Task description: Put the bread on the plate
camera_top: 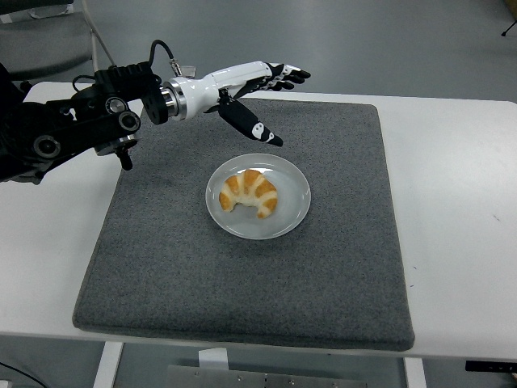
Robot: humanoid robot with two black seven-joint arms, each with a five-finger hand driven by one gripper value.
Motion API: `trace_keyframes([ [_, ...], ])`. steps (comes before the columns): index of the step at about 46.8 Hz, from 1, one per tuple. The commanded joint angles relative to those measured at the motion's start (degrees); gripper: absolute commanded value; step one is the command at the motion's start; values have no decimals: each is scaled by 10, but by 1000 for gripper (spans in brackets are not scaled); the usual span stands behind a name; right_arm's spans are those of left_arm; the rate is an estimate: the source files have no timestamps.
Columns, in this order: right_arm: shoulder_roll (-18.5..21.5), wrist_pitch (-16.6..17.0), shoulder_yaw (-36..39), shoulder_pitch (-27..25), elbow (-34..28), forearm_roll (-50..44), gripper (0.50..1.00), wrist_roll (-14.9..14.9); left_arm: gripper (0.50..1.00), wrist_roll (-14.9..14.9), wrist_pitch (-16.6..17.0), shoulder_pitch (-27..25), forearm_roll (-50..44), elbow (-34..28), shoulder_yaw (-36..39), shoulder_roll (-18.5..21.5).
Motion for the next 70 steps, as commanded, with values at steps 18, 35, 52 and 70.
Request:
trace_keyframes([
  [18, 0, 0, 0, 0, 0, 0, 930, 0, 996, 0, -2, 87, -174, 83, -146, 30],
  [35, 0, 0, 0, 0, 0, 0, 930, 1, 1000, -3, -53, 165, -340, 128, -238, 32],
  [52, 0, 0, 0, 0, 0, 0, 930, 0, 1000, 2, -81, 205, -496, 192, -280, 32],
  [70, 0, 5, -1, -1, 1, 3, 930, 0, 1000, 19, -81, 210, -537, 227, -281, 25],
])
